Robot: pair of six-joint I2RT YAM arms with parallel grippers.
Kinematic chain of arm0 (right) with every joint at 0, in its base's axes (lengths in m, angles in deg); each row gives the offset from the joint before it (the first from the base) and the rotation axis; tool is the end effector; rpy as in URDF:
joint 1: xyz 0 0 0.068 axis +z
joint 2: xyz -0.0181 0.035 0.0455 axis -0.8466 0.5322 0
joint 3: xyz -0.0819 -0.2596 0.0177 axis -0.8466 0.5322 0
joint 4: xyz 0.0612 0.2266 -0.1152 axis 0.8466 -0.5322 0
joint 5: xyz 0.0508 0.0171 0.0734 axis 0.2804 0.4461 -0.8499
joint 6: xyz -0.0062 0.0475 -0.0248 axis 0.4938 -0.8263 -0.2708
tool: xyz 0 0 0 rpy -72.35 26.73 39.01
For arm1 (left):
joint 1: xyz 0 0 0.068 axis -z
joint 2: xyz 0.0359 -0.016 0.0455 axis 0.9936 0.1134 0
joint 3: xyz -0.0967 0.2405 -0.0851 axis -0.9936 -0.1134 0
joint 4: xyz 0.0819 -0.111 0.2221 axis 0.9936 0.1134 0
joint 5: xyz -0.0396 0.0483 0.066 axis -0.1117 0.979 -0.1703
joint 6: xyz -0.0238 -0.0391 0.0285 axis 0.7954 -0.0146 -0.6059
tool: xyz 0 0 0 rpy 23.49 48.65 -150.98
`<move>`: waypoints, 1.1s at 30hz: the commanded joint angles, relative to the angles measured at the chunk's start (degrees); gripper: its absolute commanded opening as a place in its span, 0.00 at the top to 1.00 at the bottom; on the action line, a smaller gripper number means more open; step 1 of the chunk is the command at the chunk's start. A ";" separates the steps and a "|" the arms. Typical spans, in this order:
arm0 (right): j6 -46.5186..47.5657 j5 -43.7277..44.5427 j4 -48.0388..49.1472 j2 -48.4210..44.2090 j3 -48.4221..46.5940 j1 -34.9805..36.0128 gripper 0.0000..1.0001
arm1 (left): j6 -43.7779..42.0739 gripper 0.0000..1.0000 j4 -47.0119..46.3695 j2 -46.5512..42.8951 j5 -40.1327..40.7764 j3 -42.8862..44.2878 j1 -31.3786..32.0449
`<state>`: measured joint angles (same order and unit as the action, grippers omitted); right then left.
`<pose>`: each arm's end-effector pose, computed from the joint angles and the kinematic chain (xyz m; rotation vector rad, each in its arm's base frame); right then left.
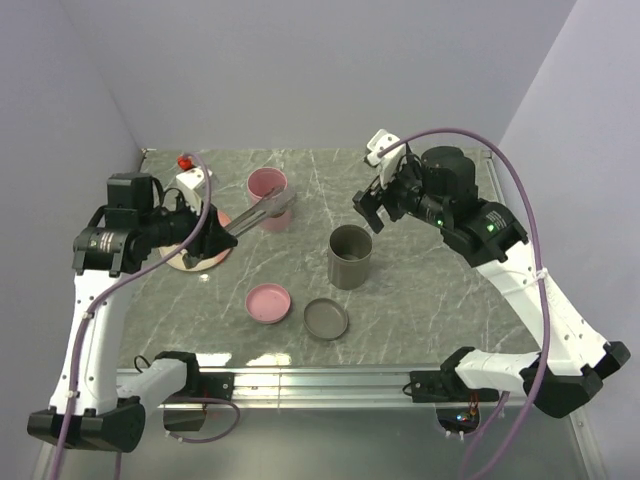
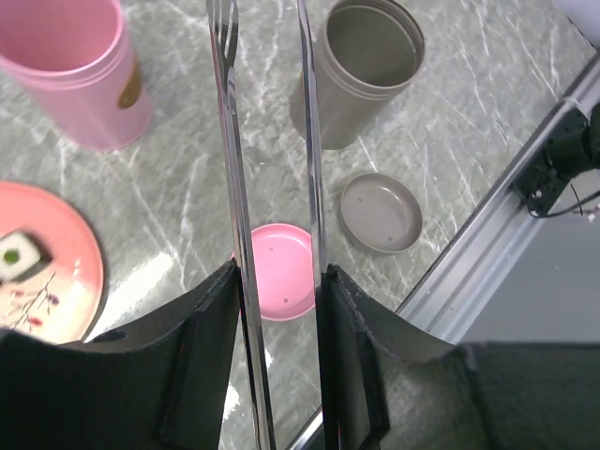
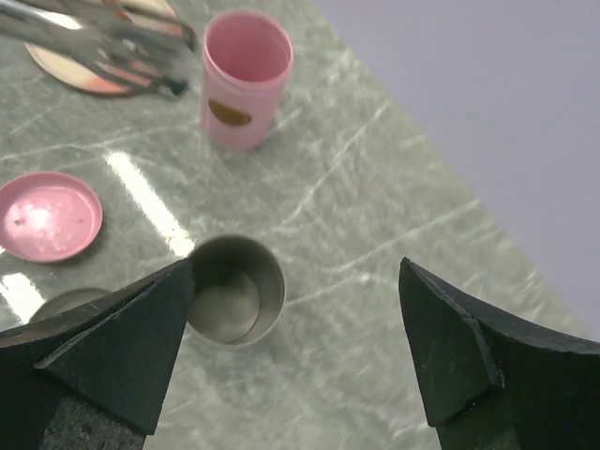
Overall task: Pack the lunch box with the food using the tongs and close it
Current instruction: Pick up the clamp at the center of the board, then pick up the fake food from the plate.
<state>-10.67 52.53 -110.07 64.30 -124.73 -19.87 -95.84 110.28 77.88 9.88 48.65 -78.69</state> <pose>0.1841 0.1489 0.4633 -1.0322 1.5829 0.2809 0.1717 -0.0384 0.4113 0.7033 2.0350 -0.7455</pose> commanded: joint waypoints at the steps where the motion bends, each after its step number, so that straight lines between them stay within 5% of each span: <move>1: -7.29 -6.46 -3.79 -0.37 -0.18 -3.52 0.04 | -1.15 0.54 2.32 -2.82 -2.38 2.64 -3.12; 6: -8.17 -7.60 -2.82 -2.04 3.17 -6.33 0.04 | -2.91 0.54 6.44 -2.91 -3.97 4.22 -11.20; 10: -8.26 -7.60 -3.35 -2.05 4.05 -8.53 0.04 | -2.21 0.53 8.21 -2.64 2.96 5.71 -14.11; 18: -8.96 -8.48 -3.35 -0.47 4.22 -10.20 0.03 | -7.21 0.51 10.41 0.25 19.47 5.46 -14.64; 33: -10.37 -11.47 -2.47 0.50 5.28 -12.22 0.03 | -6.96 0.46 6.45 7.81 32.68 -1.31 -14.82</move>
<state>-19.92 42.15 -114.34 65.00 -119.44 -31.30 -103.65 119.13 85.61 38.78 48.93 -93.29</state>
